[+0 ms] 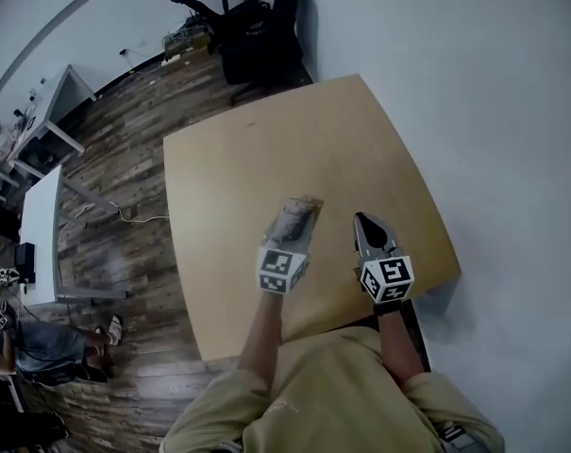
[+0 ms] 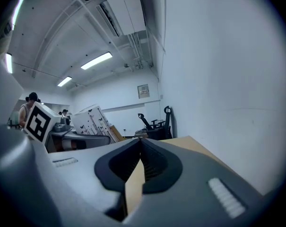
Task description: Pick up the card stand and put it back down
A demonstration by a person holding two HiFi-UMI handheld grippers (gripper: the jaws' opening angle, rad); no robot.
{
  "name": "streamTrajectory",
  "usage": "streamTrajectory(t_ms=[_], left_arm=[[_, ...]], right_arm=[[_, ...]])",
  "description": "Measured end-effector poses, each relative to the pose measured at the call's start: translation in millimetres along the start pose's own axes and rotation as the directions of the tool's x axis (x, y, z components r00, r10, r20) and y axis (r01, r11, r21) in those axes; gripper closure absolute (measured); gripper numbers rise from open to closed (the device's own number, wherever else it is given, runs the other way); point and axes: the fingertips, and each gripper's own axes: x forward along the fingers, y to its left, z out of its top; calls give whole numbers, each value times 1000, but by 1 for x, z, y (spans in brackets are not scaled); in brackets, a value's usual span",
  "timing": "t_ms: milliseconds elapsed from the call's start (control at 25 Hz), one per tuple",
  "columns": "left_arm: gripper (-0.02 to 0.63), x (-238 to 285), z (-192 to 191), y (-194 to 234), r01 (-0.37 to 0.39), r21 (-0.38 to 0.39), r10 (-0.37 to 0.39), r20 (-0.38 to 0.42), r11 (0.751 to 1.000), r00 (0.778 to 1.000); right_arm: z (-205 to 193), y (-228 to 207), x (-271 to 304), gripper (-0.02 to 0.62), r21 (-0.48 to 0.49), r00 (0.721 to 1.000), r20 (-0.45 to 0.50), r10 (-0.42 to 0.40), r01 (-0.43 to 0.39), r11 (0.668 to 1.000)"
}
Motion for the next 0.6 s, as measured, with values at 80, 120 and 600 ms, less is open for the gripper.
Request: streamTrajectory(t_ms=[80, 120, 600], left_arm=[[560, 16, -9, 2, 29, -2, -30, -27, 1000, 999], [560, 26, -13, 2, 41, -5, -41, -44, 999, 998], [560, 179, -42, 42, 88, 7, -86, -160, 996, 983]], right_arm=[[-15, -9, -2, 591, 7, 999, -35, -23, 24, 1000], [-19, -16, -1, 591, 12, 998, -49, -32, 32, 999], [-46, -126, 73, 591, 105, 990, -141, -9, 24, 994]])
